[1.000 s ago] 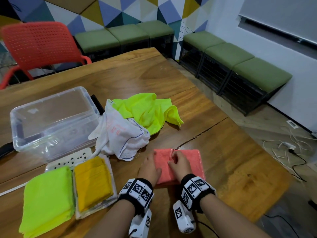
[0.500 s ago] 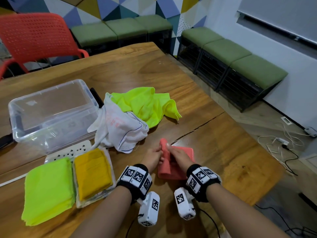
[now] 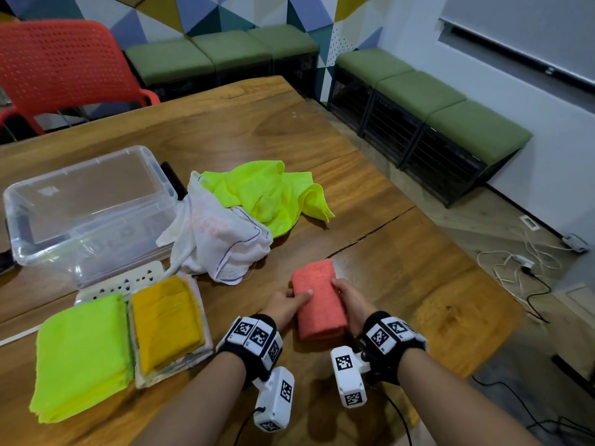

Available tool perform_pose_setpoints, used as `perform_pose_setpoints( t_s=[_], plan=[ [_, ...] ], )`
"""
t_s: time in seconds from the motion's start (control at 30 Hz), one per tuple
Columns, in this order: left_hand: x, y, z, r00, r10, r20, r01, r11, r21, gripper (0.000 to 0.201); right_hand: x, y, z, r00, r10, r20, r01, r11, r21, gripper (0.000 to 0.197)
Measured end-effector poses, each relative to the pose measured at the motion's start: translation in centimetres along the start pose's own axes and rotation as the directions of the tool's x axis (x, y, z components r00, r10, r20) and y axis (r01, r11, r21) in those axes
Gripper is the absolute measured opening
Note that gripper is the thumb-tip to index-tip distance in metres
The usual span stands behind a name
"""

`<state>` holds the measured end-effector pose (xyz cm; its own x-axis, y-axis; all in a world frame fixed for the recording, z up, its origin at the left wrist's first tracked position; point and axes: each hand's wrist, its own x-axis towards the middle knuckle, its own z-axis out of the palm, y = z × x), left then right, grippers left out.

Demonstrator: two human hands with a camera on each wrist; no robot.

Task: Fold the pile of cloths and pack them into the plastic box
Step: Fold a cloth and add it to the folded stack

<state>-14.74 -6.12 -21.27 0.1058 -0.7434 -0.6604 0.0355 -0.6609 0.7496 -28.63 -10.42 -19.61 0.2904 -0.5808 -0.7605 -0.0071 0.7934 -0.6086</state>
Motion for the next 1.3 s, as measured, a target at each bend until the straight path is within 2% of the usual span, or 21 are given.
perform_pose_setpoints(
  t_s=[0.07, 0.1, 0.2, 0.33, 0.4, 0.47, 0.5, 0.53, 0.57, 0.63, 0.7, 0.8, 0.87, 0.9, 0.97, 1.03, 1.07, 1.13, 1.2, 1.27, 1.3],
  plan=[
    [0.2, 0.1, 0.7, 1.000, -0.003, 0.015, 0.004, 0.998, -0.069, 0.052, 0.3, 0.1, -0.4, 0.999, -0.041, 0.011, 0.042, 0.993, -0.111, 0.033],
    [0.3, 0.2, 1.0, 1.000, 0.000, 0.005, 0.001, 0.995, -0.096, 0.051, 0.4, 0.3, -0.6, 0.994, -0.111, -0.020, 0.104, 0.972, -0.210, 0.033],
    [0.4, 0.3, 1.7, 1.000, 0.014, 0.002, -0.013, 0.993, -0.114, 0.047, 1.1, 0.9, -1.3, 0.947, -0.291, -0.139, 0.192, 0.855, -0.482, 0.038],
    [0.8, -0.5, 2.0, 0.993, 0.083, 0.083, -0.086, 0.995, 0.042, 0.065, 1.2, 1.0, -1.8, 0.908, -0.370, -0.196, 0.171, 0.755, -0.633, 0.061],
    [1.1, -0.5, 1.9, 0.989, 0.106, 0.100, -0.120, 0.981, 0.150, 0.065, 0.7, 0.7, -1.8, 0.862, -0.483, -0.153, 0.177, 0.570, -0.802, 0.076],
    [1.1, -0.2, 1.9, 0.985, 0.113, 0.129, -0.137, 0.972, 0.190, 0.058, 0.2, 0.0, -1.9, 0.827, -0.561, 0.029, 0.229, 0.289, -0.930, 0.085],
    [1.1, -0.1, 1.9, 0.981, 0.124, 0.149, -0.154, 0.966, 0.209, 0.054, 0.2, -0.6, -2.1, 0.837, -0.530, 0.136, 0.266, 0.178, -0.947, 0.087],
    [1.1, -0.1, 2.0, 0.975, 0.139, 0.175, -0.177, 0.957, 0.228, 0.052, 0.1, -1.2, -2.3, 0.862, -0.458, 0.218, 0.300, 0.113, -0.947, 0.086],
    [1.1, -0.2, 1.9, 0.969, 0.145, 0.202, -0.193, 0.950, 0.244, 0.052, 0.2, -1.8, -2.5, 0.898, -0.355, 0.258, 0.310, 0.097, -0.946, 0.082],
    [1.2, -0.1, 1.3, 0.967, 0.122, 0.222, -0.180, 0.946, 0.268, 0.051, 0.8, -2.3, -3.4, 0.942, -0.227, 0.245, 0.283, 0.151, -0.947, 0.058],
    [1.4, 0.2, 0.2, 0.975, 0.055, 0.214, -0.113, 0.956, 0.272, 0.053, 1.5, -2.2, -4.3, 0.956, -0.268, 0.117, 0.196, 0.288, -0.937, 0.036],
    [1.8, 0.8, -2.0, 0.970, -0.064, 0.235, 0.000, 0.965, 0.263, 0.059, 1.8, -1.3, -5.6, 0.948, -0.298, -0.113, 0.095, 0.604, -0.791, 0.034],
    [2.1, 1.0, -3.0, 0.965, -0.106, 0.240, 0.041, 0.965, 0.261, 0.079, 1.7, -0.5, -5.9, 0.967, -0.200, -0.156, 0.068, 0.798, -0.599, 0.036],
    [2.2, 1.2, -3.3, 0.962, -0.122, 0.244, 0.049, 0.958, 0.283, 0.080, 1.4, -0.2, -5.5, 0.983, -0.126, -0.131, 0.043, 0.861, -0.507, 0.035],
    [2.2, 1.8, -3.7, 0.959, -0.117, 0.260, 0.044, 0.962, 0.268, 0.052, 0.9, 0.2, -4.3, 0.999, -0.029, -0.045, 0.009, 0.921, -0.390, 0.033],
    [2.3, 2.3, -4.0, 0.960, -0.120, 0.254, 0.085, 0.986, 0.143, 0.029, 0.9, 0.3, -3.2, 1.000, -0.015, 0.022, 0.020, 0.965, -0.262, 0.031],
    [2.2, 2.5, -4.2, 0.960, -0.130, 0.247, 0.122, 0.991, 0.050, 0.026, 0.8, 0.2, -2.6, 0.999, -0.022, 0.036, 0.028, 0.983, -0.182, 0.032],
    [2.3, 2.6, -4.5, 0.968, -0.107, 0.228, 0.135, 0.984, -0.112, 0.037, 0.8, 0.0, -1.8, 0.998, -0.039, 0.050, 0.040, 0.999, -0.034, 0.034],
    [2.4, 2.4, -4.5, 0.985, -0.052, 0.165, 0.089, 0.969, -0.229, 0.052, 0.6, -0.2, -1.1, 0.996, -0.037, 0.078, 0.032, 0.998, 0.063, 0.032],
    [3.0, 1.9, -4.3, 0.999, -0.003, 0.034, 0.014, 0.948, -0.318, 0.073, 0.3, -0.4, -0.3, 0.993, 0.045, 0.106, -0.052, 0.997, 0.064, 0.023],
    [3.2, 1.7, -4.2, 0.999, 0.031, -0.038, -0.041, 0.953, -0.299, 0.080, 0.0, -0.4, -0.2, 0.988, 0.114, 0.101, -0.112, 0.993, -0.025, 0.022]
  ],
)
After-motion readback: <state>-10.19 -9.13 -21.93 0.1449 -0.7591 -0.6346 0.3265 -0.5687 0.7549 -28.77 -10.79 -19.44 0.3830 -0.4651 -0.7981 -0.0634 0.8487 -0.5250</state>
